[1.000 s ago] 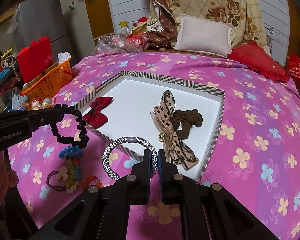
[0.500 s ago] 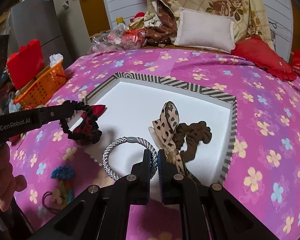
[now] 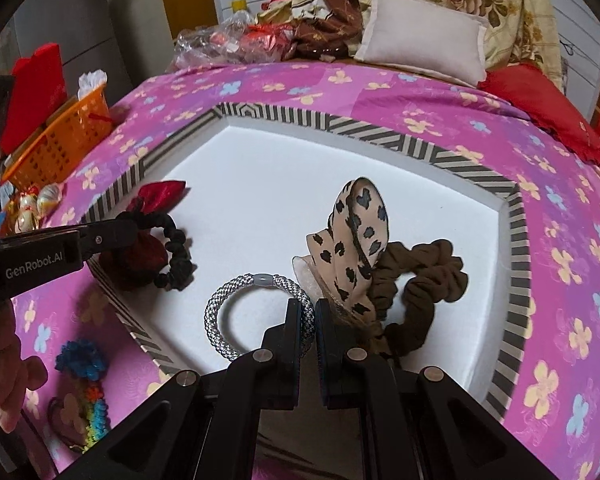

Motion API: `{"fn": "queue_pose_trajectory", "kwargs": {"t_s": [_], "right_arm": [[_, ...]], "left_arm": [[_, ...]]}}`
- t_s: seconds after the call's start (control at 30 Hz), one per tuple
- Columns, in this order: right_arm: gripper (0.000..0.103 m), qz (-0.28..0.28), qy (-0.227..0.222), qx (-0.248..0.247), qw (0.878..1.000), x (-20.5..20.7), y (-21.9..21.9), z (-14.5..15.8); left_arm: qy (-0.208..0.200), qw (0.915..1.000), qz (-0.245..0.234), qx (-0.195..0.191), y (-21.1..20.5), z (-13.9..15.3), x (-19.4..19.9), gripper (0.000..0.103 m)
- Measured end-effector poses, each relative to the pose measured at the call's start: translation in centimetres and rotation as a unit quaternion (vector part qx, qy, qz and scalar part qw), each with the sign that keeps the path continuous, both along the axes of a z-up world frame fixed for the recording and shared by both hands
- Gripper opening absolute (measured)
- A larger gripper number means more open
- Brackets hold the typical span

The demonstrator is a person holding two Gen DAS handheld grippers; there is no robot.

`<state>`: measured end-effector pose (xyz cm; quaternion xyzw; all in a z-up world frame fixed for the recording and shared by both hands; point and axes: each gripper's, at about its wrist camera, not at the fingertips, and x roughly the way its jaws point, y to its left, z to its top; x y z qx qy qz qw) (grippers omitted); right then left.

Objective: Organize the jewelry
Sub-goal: 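Carry the black hair tie and the silver bangle over the white tray, then open the left gripper over the tray while the right gripper releases the bangle, then withdraw both grippers from the tray back toward the remaining beaded bracelets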

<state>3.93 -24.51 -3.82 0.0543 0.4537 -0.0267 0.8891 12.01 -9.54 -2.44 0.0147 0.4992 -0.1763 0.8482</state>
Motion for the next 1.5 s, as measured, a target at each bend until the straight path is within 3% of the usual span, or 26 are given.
{"fn": "queue_pose_trajectory", "kwargs": {"t_s": [0.33, 0.37, 0.4, 0.47, 0.57, 0.63, 0.83, 1.03, 1.1, 1.17, 1.5], "right_arm": [[0.008, -0.006, 0.011, 0.002, 1.0, 0.2, -0.2, -0.5], [0.016, -0.009, 0.011, 0.005, 1.0, 0.3, -0.2, -0.5], [0.034, -0.012, 0.012, 0.009, 1.0, 0.1, -0.4, -0.4], [0.051, -0.017, 0.001, 0.02, 1.0, -0.3, -0.6, -0.1], [0.052, -0.023, -0.014, 0.018, 0.999, -1.1, -0.6, 0.6], [0.052, -0.025, -0.019, 0.023, 0.999, -1.7, -0.7, 1.1], [0.06, -0.034, -0.032, 0.03, 0.998, -3.7, -0.8, 2.1], [0.064, -0.035, -0.049, 0.023, 0.998, -6.0, -0.2, 3.2], [0.071, -0.037, -0.055, 0.017, 0.998, -6.9, 0.0, 3.6], [0.073, -0.043, -0.065, 0.011, 0.997, -7.7, 0.2, 3.9], [0.077, -0.03, -0.085, 0.04, 0.995, -11.5, 1.1, 4.5]], "left_arm": [[-0.005, 0.9999, 0.008, 0.012, 0.1, -0.5, -0.1, 0.008], [-0.007, 0.9999, 0.009, 0.012, 0.1, -0.3, -0.2, 0.008], [-0.009, 0.9998, 0.01, 0.013, 0.2, -0.2, -0.3, 0.009], [-0.013, 0.9997, 0.011, 0.017, 0.3, 0.1, -0.5, 0.012], [-0.021, 0.9995, 0.011, 0.019, 0.4, 0.6, -1.0, 0.024], [-0.027, 0.9993, 0.012, 0.022, 0.5, 0.9, -1.4, 0.037], [-0.042, 0.9988, 0.014, 0.022, 0.9, 2.0, -2.7, 0.052], [-0.044, 0.9987, 0.022, 0.014, 1.6, 2.7, -4.1, 0.052], [-0.049, 0.9984, 0.022, 0.015, 1.9, 3.1, -4.9, 0.052], [-0.057, 0.998, 0.021, 0.019, 2.0, 3.5, -5.8, 0.052], [-0.086, 0.9959, 0.005, 0.026, 3.0, 4.5, -10.9, 0.053]]}}
